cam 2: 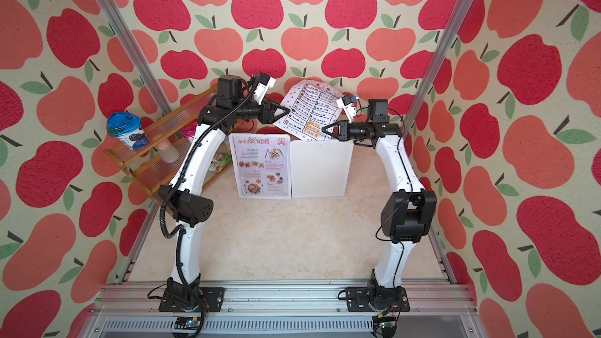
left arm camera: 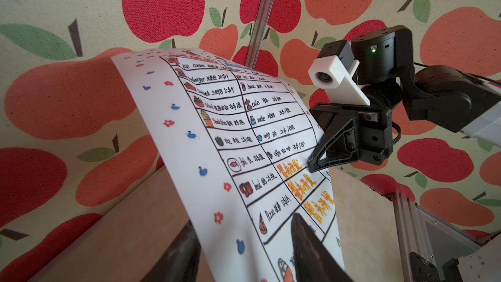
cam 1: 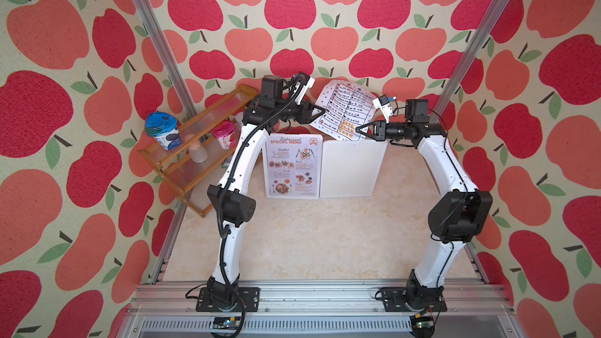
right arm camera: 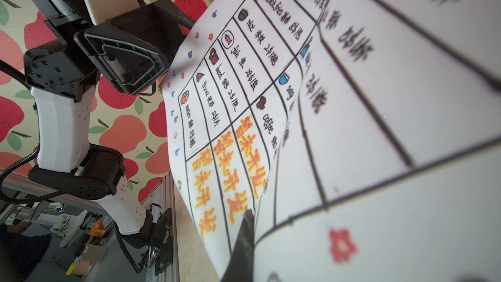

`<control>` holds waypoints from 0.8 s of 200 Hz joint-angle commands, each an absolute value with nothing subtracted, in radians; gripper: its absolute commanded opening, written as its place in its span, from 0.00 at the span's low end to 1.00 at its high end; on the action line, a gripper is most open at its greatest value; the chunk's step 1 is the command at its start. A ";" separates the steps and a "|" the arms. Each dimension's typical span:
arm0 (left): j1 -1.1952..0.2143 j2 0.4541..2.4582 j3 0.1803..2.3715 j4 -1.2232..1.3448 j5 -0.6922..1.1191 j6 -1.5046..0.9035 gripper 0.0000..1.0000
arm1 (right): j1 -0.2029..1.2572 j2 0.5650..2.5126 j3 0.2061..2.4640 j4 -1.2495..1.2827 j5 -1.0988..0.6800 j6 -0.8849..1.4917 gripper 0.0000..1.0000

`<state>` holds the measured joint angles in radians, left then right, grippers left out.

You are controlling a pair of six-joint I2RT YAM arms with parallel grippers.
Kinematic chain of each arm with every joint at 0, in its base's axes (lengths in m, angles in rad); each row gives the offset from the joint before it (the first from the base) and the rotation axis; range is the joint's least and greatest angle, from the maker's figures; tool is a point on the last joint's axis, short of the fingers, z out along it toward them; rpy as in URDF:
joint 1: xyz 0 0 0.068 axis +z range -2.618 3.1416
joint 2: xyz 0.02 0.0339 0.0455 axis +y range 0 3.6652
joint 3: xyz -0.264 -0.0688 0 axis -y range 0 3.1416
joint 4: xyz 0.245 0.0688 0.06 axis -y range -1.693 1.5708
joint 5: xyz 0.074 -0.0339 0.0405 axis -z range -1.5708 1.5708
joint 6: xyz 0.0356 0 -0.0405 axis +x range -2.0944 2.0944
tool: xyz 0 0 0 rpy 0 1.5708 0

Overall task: Insert the menus into the narrow rack
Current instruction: Insert the menu into the narrow rack.

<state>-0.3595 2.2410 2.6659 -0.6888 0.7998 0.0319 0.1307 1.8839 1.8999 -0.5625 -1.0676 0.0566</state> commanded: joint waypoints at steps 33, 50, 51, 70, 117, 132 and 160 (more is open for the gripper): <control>-0.357 2.314 2.755 -0.596 0.862 -0.025 0.59 | 0.144 1.859 1.897 -0.669 -1.042 -0.057 0.00; -0.361 2.334 2.774 -0.575 0.867 -0.031 0.53 | 0.148 1.871 1.907 -0.673 -1.040 -0.061 0.00; -0.362 2.335 2.776 -0.574 0.867 -0.031 0.52 | 0.149 1.871 1.908 -0.673 -1.040 -0.061 0.00; -0.361 2.344 2.782 -0.542 0.866 -0.044 0.43 | 0.154 1.873 1.910 -0.660 -1.024 -0.060 0.00; -0.360 2.363 2.784 -0.475 0.881 -0.073 0.44 | 0.155 1.870 1.905 -0.638 -1.009 -0.064 0.00; -0.360 2.374 2.792 -0.459 0.890 -0.083 0.37 | 0.156 1.871 1.911 -0.639 -1.003 -0.072 0.00; -0.361 2.378 2.806 -0.481 0.894 -0.072 0.06 | 0.156 1.870 1.911 -0.650 -0.984 -0.096 0.00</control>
<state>-0.3607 2.3554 2.7716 -0.5098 0.8661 -0.0692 0.1440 1.8732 1.8965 -0.6025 -1.0088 -0.0570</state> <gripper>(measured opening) 0.143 0.056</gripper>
